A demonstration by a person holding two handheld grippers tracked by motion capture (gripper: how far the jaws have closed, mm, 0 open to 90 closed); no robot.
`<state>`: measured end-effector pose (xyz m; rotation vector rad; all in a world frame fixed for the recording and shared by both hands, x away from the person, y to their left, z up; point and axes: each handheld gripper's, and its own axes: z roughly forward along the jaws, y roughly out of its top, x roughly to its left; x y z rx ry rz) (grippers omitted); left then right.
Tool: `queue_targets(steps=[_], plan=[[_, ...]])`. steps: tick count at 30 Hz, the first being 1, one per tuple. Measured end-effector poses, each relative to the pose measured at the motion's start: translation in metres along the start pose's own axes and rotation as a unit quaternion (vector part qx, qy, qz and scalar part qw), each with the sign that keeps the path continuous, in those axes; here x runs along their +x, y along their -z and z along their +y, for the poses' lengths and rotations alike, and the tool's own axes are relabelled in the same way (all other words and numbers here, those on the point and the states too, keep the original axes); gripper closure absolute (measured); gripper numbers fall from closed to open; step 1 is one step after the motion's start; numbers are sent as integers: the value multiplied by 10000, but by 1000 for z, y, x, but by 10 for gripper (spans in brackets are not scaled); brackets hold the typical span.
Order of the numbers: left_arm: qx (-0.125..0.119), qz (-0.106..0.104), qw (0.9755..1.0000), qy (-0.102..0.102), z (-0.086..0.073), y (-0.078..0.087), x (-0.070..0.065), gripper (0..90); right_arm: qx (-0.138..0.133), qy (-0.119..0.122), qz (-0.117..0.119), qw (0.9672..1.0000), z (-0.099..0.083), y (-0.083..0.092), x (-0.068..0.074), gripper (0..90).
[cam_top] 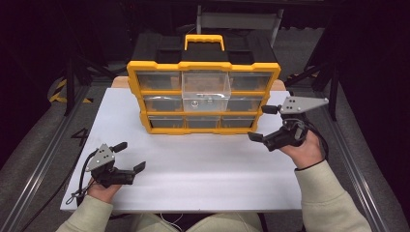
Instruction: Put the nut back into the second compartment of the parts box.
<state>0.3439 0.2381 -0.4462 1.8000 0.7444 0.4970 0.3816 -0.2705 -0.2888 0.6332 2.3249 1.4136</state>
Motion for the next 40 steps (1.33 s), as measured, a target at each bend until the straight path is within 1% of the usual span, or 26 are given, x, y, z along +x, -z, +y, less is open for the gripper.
queue_targets(steps=[1, 2, 3, 4, 5, 6, 7, 8, 11, 14, 15, 16, 17, 18, 19, 21, 22, 24, 26, 27, 29, 30, 31, 32, 34, 40], plan=[[0, 0, 10000, 0, 0, 0, 0, 22, 0, 0, 0, 10000, 0, 0, 0, 0], [-2, 4, 10000, -2, 0, 0, 0, 22, -71, -7, -67, 10000, -9, 0, -1, 0], [1, 10, 10000, -6, 0, 0, 0, 22, -141, -75, -130, 9998, -19, 0, -1, 0], [-7, 20, 10000, -11, 0, 0, 0, 21, -162, -125, -193, 9996, -29, -1, -2, 0], [7, 14, 10000, -30, 0, -1, -1, 22, -146, -148, -238, 9995, -35, -1, -2, 0], [35, 27, 10000, -47, 0, -1, -1, 22, -147, -161, -303, 9993, -47, -2, -3, 0], [56, 12, 10000, -57, 0, -1, -1, 22, -200, -195, -317, 9991, -56, -3, -3, 0], [42, 15, 10000, -54, 0, -1, -1, 21, -233, -212, -326, 9990, -61, -4, -3, 0], [28, 29, 10000, -44, 0, 0, -1, 22, -404, -203, -399, 9982, -83, -6, -2, 0], [-1, 19, 10000, -40, 0, 0, -1, 21, -310, -235, -524, 9979, -105, -13, -1, 0], [-1, 19, 10000, -40, 0, 0, -1, 21, -310, -235, -524, 9979, -105, -13, -1, 0], [-15, 14, 10000, -45, 0, 0, -1, 21, -313, -304, -525, 9977, -118, -17, 0, 0], [-15, 14, 10000, -45, 0, 0, -1, 21, -313, -304, -525, 9977, -118, -17, 0, 0], [-36, 8, 10000, -39, 0, 1, -1, 21, -336, -341, -550, 9973, -129, -20, 1, 0], [-36, 8, 10000, -39, 0, 1, -1, 19, -358, -350, -577, 9971, -133, -21, 2, 0], [-96, -7, 10000, -7, 0, 2, 0, 18, -366, -381, -598, 9968, -136, -22, 3, 0], [-102, -17, 9999, 2, 0, 2, 1, 17, -442, -393, -594, 9965, -139, -22, 4, 1], [-140, -37, 9999, 27, 0, 3, 1, 16, -499, -400, -644, 9959, -146, -24, 8, 1], [-142, -79, 9999, 41, 0, 3, 2, 16, -440, -352, -665, 9962, -153, -27, 11, 0], [-188, -72, 9998, 53, 0, 3, 2, 15, -433, -344, -642, 9964, -155, -29, 11, 0], [-242, -108, 9996, 81, 0, 4, 3, 14, -474, -442, -611, 9960, -157, -31, 12, 0], [-242, -108, 9996, 81, 0, 4, 3, 13, -474, -442, -611, 9960, -157, -31, 12, 0], [-262, -107, 9995, 100, 0, 4, 3, 12, -448, -390, -705, 9957, -157, -31, 12, 1], [-323, -132, 9993, 145, 0, 5, 4, 11, -461, -403, -701, 9957, -157, -30, 12, 1], [-346, -132, 9992, 174, 0, 5, 5, 11, -480, -411, -710, 9955, -157, -30, 12, 1], [-359, -137, 9991, 162, 0, 5, 5, 10, -484, -360, -704, 9957, -156, -29, 13, 0]])
